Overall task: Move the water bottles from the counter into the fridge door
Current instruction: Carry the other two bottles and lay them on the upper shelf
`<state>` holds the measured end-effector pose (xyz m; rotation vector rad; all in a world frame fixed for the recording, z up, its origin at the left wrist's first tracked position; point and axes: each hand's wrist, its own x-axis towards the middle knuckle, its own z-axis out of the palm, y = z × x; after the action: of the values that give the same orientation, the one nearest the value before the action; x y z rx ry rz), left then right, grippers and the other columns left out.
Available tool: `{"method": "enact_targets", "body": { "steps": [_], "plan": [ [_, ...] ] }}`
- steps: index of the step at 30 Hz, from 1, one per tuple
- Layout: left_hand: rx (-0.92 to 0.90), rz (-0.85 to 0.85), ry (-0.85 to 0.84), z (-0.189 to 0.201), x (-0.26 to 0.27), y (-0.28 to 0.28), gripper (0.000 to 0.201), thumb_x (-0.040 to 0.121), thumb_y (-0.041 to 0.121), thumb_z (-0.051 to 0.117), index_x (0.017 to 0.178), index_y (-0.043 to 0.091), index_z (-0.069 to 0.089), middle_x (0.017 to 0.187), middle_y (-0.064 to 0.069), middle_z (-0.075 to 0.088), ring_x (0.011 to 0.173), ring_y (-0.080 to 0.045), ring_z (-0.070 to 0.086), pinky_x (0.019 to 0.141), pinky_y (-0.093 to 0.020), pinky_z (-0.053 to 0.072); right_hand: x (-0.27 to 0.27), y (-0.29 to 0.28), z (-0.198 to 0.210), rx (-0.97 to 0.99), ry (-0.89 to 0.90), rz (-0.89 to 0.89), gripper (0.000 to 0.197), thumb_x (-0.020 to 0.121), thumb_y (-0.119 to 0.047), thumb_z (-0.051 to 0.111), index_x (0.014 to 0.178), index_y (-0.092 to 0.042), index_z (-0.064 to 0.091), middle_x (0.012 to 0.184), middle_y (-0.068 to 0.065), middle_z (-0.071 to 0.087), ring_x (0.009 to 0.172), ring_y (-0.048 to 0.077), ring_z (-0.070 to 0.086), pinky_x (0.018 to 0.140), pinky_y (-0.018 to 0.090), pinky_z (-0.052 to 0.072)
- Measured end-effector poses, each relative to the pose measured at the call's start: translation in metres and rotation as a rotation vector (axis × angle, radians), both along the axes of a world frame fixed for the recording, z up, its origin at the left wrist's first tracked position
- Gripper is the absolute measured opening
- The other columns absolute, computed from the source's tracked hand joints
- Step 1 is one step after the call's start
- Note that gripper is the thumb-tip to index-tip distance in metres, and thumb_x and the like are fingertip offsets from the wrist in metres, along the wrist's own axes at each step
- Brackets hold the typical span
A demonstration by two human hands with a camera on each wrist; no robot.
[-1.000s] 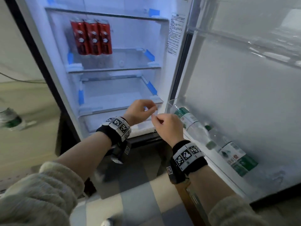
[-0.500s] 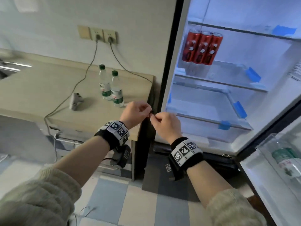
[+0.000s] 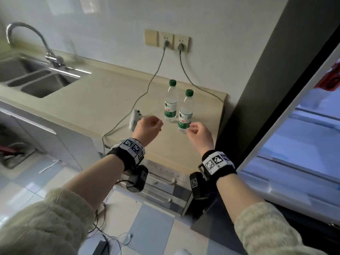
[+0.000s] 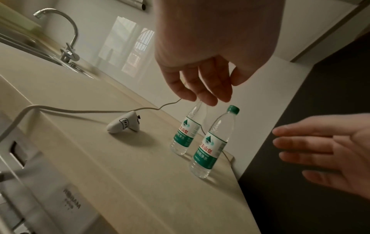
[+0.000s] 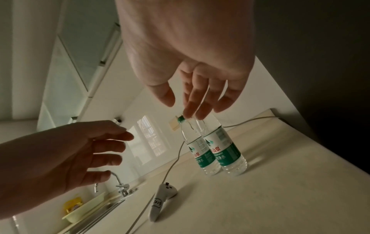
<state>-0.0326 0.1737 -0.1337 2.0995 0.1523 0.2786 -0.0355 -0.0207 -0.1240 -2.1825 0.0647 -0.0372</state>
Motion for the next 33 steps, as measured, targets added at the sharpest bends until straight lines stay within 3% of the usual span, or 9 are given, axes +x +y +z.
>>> {"method": "enact_targets", "body": {
  "steps": [3, 6, 9, 12, 15, 18, 22, 25, 33],
  "plan": [
    [0.007, 0.026, 0.009, -0.005, 0.028, 0.005, 0.012, 0.083, 0.032, 0.058, 0.076, 0.026, 0.065, 0.075, 0.004, 0.070, 0.078, -0.019, 0.068, 0.077, -0.036, 0.057, 0.034, 0.003, -0.007, -0.013, 0.024, -0.041, 0.037, 0.088, -0.028, 0.063, 0.121, -0.013, 0.056, 0.120, 0.004, 0.065, 0.106, 0.022, 0.061, 0.081, 0.027, 0.042],
    [0.064, 0.050, 0.064, -0.007, 0.057, 0.004, 0.017, 0.088, 0.034, 0.060, 0.099, 0.023, 0.065, 0.090, 0.006, 0.067, 0.084, -0.012, 0.062, 0.067, -0.022, 0.047, 0.073, 0.003, -0.020, -0.044, 0.070, -0.070, 0.058, 0.084, -0.035, 0.070, 0.131, -0.009, 0.047, 0.131, 0.009, 0.056, 0.118, 0.026, 0.055, 0.085, 0.027, 0.040],
    [0.020, 0.019, 0.145, -0.013, 0.092, 0.003, 0.034, 0.087, 0.035, 0.063, 0.117, 0.022, 0.057, 0.102, 0.003, 0.064, 0.084, -0.014, 0.060, 0.072, -0.025, 0.050, 0.115, 0.003, -0.032, -0.043, 0.168, -0.089, 0.080, 0.077, -0.039, 0.077, 0.140, -0.010, 0.037, 0.142, 0.013, 0.044, 0.127, 0.029, 0.047, 0.100, 0.033, 0.039],
    [0.072, -0.025, 0.234, -0.018, 0.127, 0.005, 0.051, 0.084, 0.036, 0.068, 0.128, 0.022, 0.047, 0.117, -0.001, 0.060, 0.096, -0.018, 0.060, 0.087, -0.034, 0.053, 0.150, 0.003, -0.038, 0.019, 0.255, -0.043, 0.094, 0.071, -0.036, 0.083, 0.145, -0.009, 0.030, 0.144, 0.012, 0.042, 0.130, 0.028, 0.046, 0.103, 0.034, 0.038],
    [0.089, -0.033, 0.291, -0.020, 0.161, 0.006, 0.070, 0.081, 0.037, 0.072, 0.138, 0.020, 0.035, 0.127, -0.006, 0.053, 0.109, -0.021, 0.056, 0.096, -0.039, 0.049, 0.175, 0.005, -0.043, 0.098, 0.263, 0.003, 0.089, 0.067, -0.028, 0.087, 0.139, -0.008, 0.038, 0.131, 0.009, 0.054, 0.121, 0.027, 0.054, 0.090, 0.028, 0.048],
    [0.020, -0.044, 0.306, -0.026, 0.187, 0.006, 0.081, 0.078, 0.032, 0.076, 0.142, 0.018, 0.029, 0.136, -0.011, 0.049, 0.118, -0.024, 0.052, 0.101, -0.040, 0.046, 0.183, 0.008, -0.055, 0.206, 0.311, 0.020, 0.074, 0.071, -0.019, 0.085, 0.131, -0.012, 0.042, 0.116, 0.005, 0.057, 0.106, 0.023, 0.057, 0.053, 0.011, 0.048],
    [-0.065, -0.086, 0.346, -0.040, 0.210, 0.001, 0.091, 0.074, 0.028, 0.080, 0.145, 0.017, 0.025, 0.143, -0.014, 0.043, 0.127, -0.026, 0.046, 0.106, -0.042, 0.042, 0.185, 0.010, -0.081, 0.179, 0.229, -0.035, 0.060, 0.065, -0.028, 0.087, 0.116, -0.018, 0.056, 0.100, -0.003, 0.067, 0.099, 0.019, 0.065, 0.078, 0.024, 0.049],
    [-0.176, -0.102, 0.369, -0.051, 0.226, -0.002, 0.093, 0.069, 0.026, 0.083, 0.143, 0.018, 0.027, 0.139, -0.011, 0.049, 0.122, -0.026, 0.052, 0.104, -0.045, 0.046, 0.187, 0.012, -0.083, 0.145, 0.184, -0.067, 0.045, 0.066, -0.028, 0.086, 0.100, -0.023, 0.057, 0.089, -0.008, 0.066, 0.086, 0.014, 0.065, 0.076, 0.024, 0.051],
    [-0.232, -0.029, 0.384, -0.060, 0.248, -0.017, 0.070, 0.066, 0.024, 0.085, 0.124, 0.015, 0.047, 0.107, 0.000, 0.057, 0.106, -0.023, 0.058, 0.087, -0.032, 0.047, 0.174, 0.017, -0.077, 0.169, 0.132, -0.279, 0.047, 0.064, -0.032, 0.084, 0.103, -0.021, 0.060, 0.093, -0.004, 0.068, 0.089, 0.018, 0.066, 0.077, 0.027, 0.052]
  ]
}}
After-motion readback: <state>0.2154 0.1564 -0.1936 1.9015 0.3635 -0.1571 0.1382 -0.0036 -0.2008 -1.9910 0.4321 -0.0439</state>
